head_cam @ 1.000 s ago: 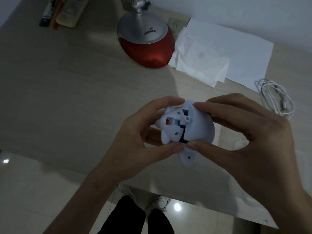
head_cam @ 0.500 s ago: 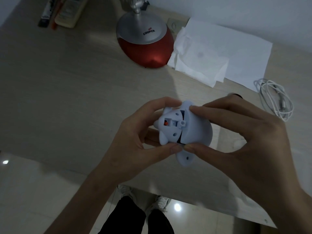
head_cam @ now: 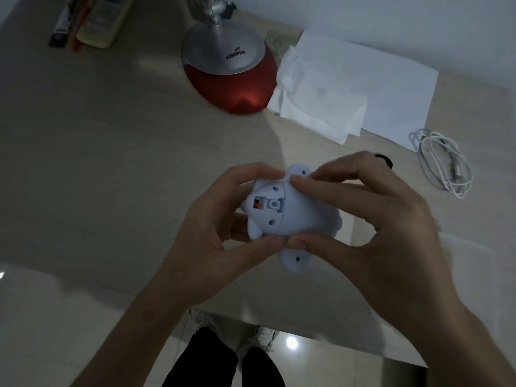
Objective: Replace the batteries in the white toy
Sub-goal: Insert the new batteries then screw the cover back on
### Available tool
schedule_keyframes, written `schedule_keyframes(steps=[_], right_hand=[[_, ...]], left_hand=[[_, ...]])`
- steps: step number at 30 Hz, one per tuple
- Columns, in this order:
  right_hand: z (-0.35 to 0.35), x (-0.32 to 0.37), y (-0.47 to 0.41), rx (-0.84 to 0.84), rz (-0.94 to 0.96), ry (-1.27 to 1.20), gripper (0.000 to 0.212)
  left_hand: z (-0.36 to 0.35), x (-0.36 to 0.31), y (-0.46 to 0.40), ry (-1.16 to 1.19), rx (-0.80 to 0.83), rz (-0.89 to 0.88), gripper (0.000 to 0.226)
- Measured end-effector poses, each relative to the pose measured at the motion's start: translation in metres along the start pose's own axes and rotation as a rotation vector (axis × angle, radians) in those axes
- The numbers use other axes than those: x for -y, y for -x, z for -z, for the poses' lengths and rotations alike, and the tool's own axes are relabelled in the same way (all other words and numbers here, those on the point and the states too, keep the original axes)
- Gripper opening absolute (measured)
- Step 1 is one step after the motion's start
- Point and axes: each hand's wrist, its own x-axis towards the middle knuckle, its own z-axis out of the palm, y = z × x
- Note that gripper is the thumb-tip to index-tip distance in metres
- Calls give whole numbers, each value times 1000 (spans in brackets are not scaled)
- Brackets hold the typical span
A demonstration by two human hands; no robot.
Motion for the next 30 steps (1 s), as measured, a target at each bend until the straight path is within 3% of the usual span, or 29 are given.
schedule_keyframes(steps=[5, 13, 21, 27, 30], right_hand=[[-10, 3, 13, 13, -109, -176, 59], [-44, 8, 49, -120, -365, -702, 62], [-74, -5, 66, -135, -456, -700, 60], [-72, -16, 59, -81, -384, -660, 57], [-60, -33, 48, -93, -439, -638, 50]], left_hand=[[0, 1, -3, 37, 0, -60, 47], [5, 10, 17, 4, -55, 0, 41], [11, 21, 35, -263, 32, 162, 47], [16, 30, 32, -208, -4, 224, 53], [18, 32, 30, -193, -21, 207, 50]])
